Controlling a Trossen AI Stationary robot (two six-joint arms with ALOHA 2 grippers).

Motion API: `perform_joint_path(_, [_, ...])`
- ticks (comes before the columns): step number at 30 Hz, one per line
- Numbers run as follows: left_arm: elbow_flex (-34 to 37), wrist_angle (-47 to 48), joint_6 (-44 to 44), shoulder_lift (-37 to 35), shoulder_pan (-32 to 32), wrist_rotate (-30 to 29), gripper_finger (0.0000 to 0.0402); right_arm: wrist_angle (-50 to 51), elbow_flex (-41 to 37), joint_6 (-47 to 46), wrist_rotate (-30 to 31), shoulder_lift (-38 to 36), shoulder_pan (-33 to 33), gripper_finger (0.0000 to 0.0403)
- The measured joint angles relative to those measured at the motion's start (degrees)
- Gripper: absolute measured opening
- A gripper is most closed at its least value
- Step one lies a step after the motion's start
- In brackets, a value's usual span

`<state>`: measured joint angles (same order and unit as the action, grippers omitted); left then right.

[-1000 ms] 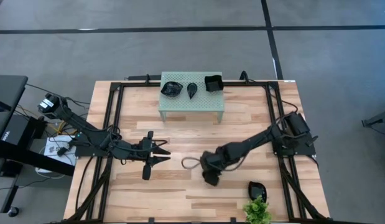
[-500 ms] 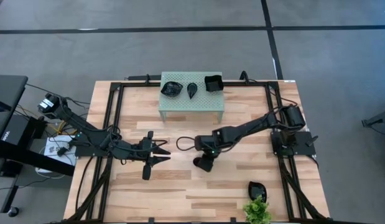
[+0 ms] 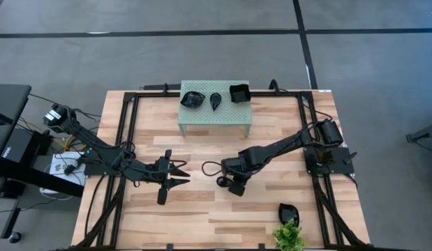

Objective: Pick & Place Mini shaped plates
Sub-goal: Stack the bottom center-shaped plate on top of the other drop-shaped plate

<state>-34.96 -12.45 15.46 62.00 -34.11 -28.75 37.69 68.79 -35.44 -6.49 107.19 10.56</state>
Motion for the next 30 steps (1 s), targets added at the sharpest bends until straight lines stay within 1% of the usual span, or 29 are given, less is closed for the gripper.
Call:
perform_joint_path(4, [0.0,0.0,0.0,0.0,0.0,-0.1,0.0085,-6.4,0.0,0.0,-3.2,0.0,1.1,0.001])
perform_joint_path(6, [0.0,0.0,0.0,0.0,0.0,-0.1,0.0085,-8.1,0.0,0.0,-5.0,-0.2,1.5,0.0003])
perform_joint_path(10, [0.0,-0.4,-0.1,0.0,0.0,-0.2,0.0085,-10.9,0.0,0.0,-8.9,-0.4,1.9,0.001])
perform_joint_path(13, [0.0,-0.5,-0.2,0.0,0.0,-0.2,0.0085,-13.0,0.0,0.0,-10.1,-0.4,1.6,0.0012])
perform_joint_path(18, [0.0,-0.5,-0.2,0.0,0.0,-0.2,0.0085,-10.3,0.0,-0.2,-9.4,-0.4,0.0,0.0005])
perform_joint_path(23, [0.0,-0.5,-0.2,0.0,0.0,-0.2,0.0085,-1.1,0.0,-0.6,-8.1,-0.2,-0.4,0.0002])
perform_joint_path(24, [0.0,-0.5,-0.2,0.0,0.0,-0.2,0.0085,-0.6,0.0,-0.8,-7.8,0.0,0.1,0.0002])
perform_joint_path(26, [0.0,-0.5,-0.2,0.0,0.0,-0.2,0.0085,-2.3,-0.1,-1.2,-7.6,0.0,0.8,0.0001])
perform_joint_path(30, [0.0,-0.5,-0.2,0.0,0.0,-0.2,0.0085,-11.2,0.0,-2.0,-8.6,0.4,1.7,0.0001])
